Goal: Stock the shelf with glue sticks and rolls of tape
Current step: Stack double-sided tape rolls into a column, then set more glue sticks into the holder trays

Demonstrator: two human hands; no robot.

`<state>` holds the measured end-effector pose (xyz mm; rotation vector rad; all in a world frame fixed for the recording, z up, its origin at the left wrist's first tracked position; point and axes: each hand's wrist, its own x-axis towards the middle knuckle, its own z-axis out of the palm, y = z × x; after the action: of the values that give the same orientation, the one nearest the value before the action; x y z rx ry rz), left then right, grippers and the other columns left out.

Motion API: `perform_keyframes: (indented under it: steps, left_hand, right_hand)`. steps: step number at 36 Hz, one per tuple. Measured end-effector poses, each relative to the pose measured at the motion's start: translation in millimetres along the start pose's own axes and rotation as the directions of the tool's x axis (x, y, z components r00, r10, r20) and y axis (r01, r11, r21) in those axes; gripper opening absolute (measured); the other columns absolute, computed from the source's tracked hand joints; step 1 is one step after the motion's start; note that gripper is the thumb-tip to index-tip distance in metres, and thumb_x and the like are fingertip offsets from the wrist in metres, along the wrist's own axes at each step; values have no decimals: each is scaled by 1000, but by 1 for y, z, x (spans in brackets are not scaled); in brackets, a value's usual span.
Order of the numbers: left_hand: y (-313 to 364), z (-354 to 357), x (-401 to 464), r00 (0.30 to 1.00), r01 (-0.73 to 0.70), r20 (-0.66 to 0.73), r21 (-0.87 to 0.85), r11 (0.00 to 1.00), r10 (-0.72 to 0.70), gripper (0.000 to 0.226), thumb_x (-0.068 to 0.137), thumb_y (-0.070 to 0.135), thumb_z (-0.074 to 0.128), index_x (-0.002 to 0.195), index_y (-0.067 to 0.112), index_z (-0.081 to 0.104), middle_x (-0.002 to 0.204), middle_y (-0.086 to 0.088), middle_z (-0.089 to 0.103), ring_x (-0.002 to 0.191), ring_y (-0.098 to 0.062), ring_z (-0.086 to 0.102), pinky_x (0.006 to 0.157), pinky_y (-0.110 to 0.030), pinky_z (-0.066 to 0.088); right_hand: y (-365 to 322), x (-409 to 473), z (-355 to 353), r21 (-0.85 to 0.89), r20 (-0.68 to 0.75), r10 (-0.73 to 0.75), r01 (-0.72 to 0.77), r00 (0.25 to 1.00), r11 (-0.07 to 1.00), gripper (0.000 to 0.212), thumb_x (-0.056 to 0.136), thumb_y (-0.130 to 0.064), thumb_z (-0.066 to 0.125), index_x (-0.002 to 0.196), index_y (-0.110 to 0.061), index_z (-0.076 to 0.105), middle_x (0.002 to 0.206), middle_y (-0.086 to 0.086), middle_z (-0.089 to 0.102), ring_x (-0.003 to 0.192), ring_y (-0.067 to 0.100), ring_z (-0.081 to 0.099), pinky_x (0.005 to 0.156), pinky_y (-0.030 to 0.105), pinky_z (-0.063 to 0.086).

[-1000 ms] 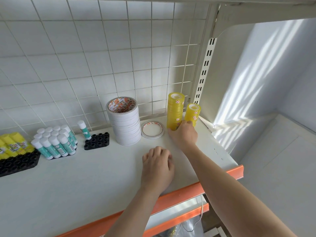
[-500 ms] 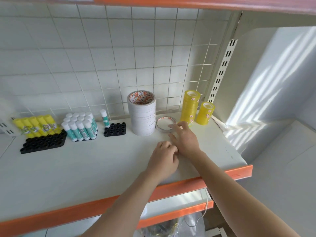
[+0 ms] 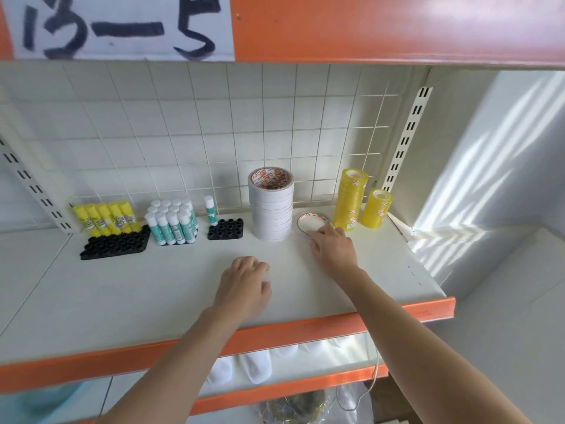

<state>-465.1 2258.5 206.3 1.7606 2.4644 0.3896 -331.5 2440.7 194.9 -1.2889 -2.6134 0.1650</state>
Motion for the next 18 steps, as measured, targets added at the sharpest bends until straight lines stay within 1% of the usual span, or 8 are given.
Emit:
perform_keyframes:
  steps: [3,7,9,12,18]
  left_hand:
    - [-1,-5,-3,999,18,44,24,1000,-20,41,95,30,44,135,23,47,136,1,44,131,-20,32,102,-31,33]
    - [-5,-13,-9,994,45,96,50,998,-49,42,95,30,43,136,23,45,136,2,43,132,-20,30,103,-32,33]
    - [-7,-17,-13,993,60,101,62,996,-66,42,95,32,44,136,23,45,136,1,43,132,-21,30,103,-34,34]
    - [-10,-27,-18,993,65,98,76,995,-72,42,96,35,43,136,21,45,136,0,42,132,-22,30,103,-37,35]
    - [-19,-58,-29,998,22,61,117,993,-29,43,97,37,41,138,21,43,139,-2,39,132,-24,29,101,-38,35]
  right_hand:
    - [-3,0,-4,-26,44,16,-15,999,1000,39,100,-30,39,138,-28,49,135,2,48,119,28,42,92,38,41]
    - [-12,-6,-11,-60,95,37,-31,995,998,42,98,-30,40,140,-26,44,140,3,41,121,28,41,94,41,39]
    - [-17,-14,-14,-62,111,36,-30,993,998,44,98,-32,42,141,-25,41,142,3,39,122,28,41,95,42,38]
    - [-23,-29,-20,-14,128,34,-33,991,999,48,99,-33,43,146,-26,35,149,3,33,127,28,39,100,42,38]
    - [-47,-60,-44,24,116,36,-39,993,999,53,99,-39,43,149,-28,28,152,4,31,135,28,34,103,44,37]
